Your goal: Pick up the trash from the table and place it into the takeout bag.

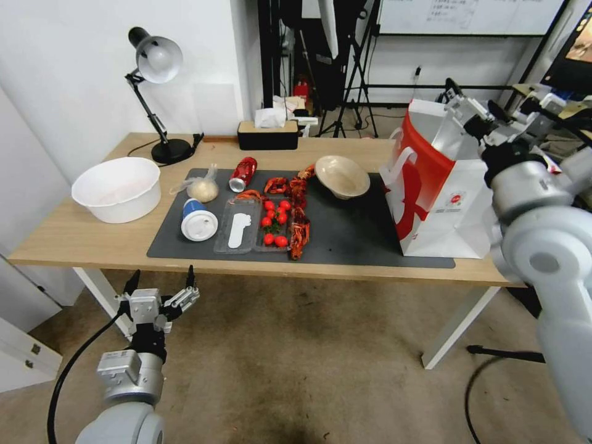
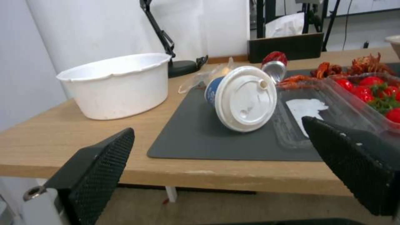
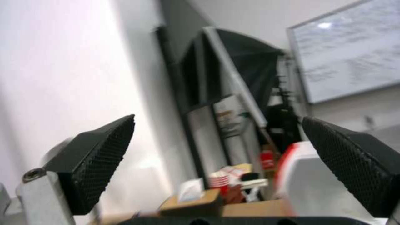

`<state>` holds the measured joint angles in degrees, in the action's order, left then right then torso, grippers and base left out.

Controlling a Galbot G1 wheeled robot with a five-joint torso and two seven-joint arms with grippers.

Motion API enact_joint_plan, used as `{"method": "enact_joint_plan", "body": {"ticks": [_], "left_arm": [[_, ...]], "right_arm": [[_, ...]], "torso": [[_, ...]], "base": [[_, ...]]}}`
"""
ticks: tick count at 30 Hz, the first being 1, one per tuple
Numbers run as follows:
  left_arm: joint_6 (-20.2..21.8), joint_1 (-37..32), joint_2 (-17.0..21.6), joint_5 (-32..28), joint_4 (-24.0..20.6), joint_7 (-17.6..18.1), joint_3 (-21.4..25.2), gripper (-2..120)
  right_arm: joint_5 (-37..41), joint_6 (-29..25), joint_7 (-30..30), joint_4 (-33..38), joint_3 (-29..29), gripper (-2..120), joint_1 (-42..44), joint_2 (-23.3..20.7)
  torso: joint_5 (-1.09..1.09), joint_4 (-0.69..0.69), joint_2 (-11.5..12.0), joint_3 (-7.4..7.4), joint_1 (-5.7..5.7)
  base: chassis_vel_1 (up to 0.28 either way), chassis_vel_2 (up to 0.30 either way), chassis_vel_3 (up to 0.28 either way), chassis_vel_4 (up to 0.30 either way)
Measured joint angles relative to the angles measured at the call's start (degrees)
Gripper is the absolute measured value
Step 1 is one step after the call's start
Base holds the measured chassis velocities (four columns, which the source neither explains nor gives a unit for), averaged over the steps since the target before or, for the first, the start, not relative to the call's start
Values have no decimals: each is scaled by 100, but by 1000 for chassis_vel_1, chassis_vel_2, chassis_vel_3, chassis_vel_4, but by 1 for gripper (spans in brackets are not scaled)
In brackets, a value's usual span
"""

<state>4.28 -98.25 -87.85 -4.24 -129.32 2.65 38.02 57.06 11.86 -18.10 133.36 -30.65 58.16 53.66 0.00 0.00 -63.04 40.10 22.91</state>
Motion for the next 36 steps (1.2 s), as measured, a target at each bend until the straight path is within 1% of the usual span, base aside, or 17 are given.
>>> {"method": "enact_joint_plan", "body": {"ticks": [2,3,5,6,8,10,11,13,14,15,17,18,20,24,27,28,36], "left_arm": [[2,12,15,-47,0,3,4,100],[2,12,15,-47,0,3,4,100],[6,19,33,-74,-2,5,12,100],[9,22,53,-84,-8,6,19,100],[10,22,60,-91,-12,7,23,100],[15,22,85,-124,-23,8,44,100],[15,22,85,-124,-23,8,44,100],[16,21,103,-167,-24,9,69,100],[16,22,108,-188,-24,10,79,100],[16,22,108,-188,-24,10,79,100],[14,19,133,-250,-23,14,97,100],[14,19,133,-250,-23,14,97,100],[13,15,185,-295,-24,16,109,100],[12,10,261,-335,-46,18,108,100],[12,10,289,-348,-57,19,104,100],[12,11,305,-355,-58,20,91,100],[5,5,313,-358,-48,22,66,100]], "right_arm": [[-336,-192,382,217,58,100,499,-72],[-336,-192,382,217,58,100,499,-72],[-684,-373,680,360,136,100,881,-111],[-1028,-532,881,434,202,100,1171,-123],[-1181,-620,963,449,224,100,1290,-123],[-1715,-907,1148,469,283,100,1759,-74],[-1715,-907,1148,469,283,100,1759,-74],[-2145,-1153,1223,447,330,100,2220,30],[-2400,-1296,1237,411,357,100,2500,101],[-2400,-1296,1237,411,357,100,2500,101],[-2919,-1616,1243,273,432,100,3116,325],[-2919,-1616,1243,273,432,100,3116,325],[-3241,-1774,1135,133,506,100,3504,531],[-3548,-1877,901,-65,597,100,3828,712],[-3648,-1926,801,-193,642,100,3943,754],[-3729,-1992,696,-398,702,100,4002,783],[-3874,-2211,574,-899,890,100,4088,863]], "torso": [[0,-1,0,0,0],[0,-1,0,0,0],[0,-1,0,0,0],[0,1,0,0,0],[-1,0,0,0,0],[-1,1,0,0,0],[-1,1,0,0,0],[0,0,0,0,0],[-1,1,0,0,0],[-1,1,0,0,0],[0,-1,0,1,0],[0,-1,0,1,0],[0,0,0,0,0],[-1,0,0,1,0],[-1,0,1,1,0],[-1,0,1,1,0],[0,0,1,1,1]], "base": [[0,0,0,0],[0,0,0,0],[0,0,0,0],[0,0,0,0],[0,0,0,0],[0,0,0,0],[0,0,0,0],[0,0,0,0],[0,0,0,0],[0,0,0,0],[0,0,0,0],[0,0,0,0],[0,0,0,0],[0,0,0,0],[0,0,0,0],[0,0,0,0],[0,0,0,0]]}}
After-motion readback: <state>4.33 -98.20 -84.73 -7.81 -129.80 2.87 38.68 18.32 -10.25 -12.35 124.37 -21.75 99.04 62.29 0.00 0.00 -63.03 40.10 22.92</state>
